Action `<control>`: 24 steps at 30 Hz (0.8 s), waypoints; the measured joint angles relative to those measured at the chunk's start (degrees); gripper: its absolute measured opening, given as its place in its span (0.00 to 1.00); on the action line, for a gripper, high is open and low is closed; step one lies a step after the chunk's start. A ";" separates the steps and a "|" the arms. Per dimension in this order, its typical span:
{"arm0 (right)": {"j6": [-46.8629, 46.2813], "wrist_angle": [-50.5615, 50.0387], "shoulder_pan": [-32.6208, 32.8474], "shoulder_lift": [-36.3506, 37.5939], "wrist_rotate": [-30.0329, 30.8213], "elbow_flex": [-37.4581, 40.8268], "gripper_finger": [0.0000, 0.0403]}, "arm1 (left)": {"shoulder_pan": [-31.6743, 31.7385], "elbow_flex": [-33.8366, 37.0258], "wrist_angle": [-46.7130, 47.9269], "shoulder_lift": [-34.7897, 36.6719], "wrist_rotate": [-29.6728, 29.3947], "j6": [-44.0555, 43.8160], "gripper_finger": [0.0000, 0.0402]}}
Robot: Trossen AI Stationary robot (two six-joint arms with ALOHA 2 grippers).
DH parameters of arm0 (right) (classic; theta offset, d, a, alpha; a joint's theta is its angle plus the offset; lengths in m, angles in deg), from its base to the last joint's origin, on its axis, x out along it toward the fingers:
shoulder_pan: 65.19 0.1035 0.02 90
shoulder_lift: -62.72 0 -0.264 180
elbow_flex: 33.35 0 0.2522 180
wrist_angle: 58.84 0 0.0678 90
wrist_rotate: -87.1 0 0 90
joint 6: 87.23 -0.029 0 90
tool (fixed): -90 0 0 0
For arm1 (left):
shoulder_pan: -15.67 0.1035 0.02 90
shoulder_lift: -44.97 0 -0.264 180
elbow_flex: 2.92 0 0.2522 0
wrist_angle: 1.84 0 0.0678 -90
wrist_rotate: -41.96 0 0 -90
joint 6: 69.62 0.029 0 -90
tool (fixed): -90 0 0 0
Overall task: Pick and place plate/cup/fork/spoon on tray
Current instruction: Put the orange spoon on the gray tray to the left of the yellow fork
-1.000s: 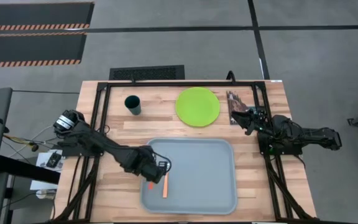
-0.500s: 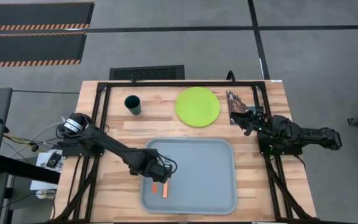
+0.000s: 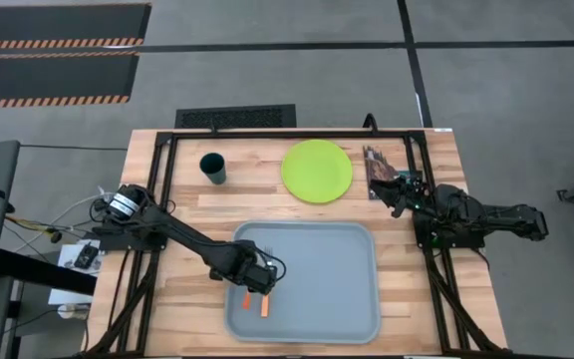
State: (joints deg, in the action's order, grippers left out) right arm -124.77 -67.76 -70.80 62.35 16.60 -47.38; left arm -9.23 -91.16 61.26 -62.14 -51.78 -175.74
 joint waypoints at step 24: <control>0.46 -0.04 0.00 0.00 0.02 0.02 0.43 | 0.88 0.72 -3.68 -2.83 3.57 -0.14 0.00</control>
State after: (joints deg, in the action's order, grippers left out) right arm -124.31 -67.80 -70.80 62.35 16.62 -47.37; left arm -8.35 -90.43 57.59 -64.97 -48.21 -175.89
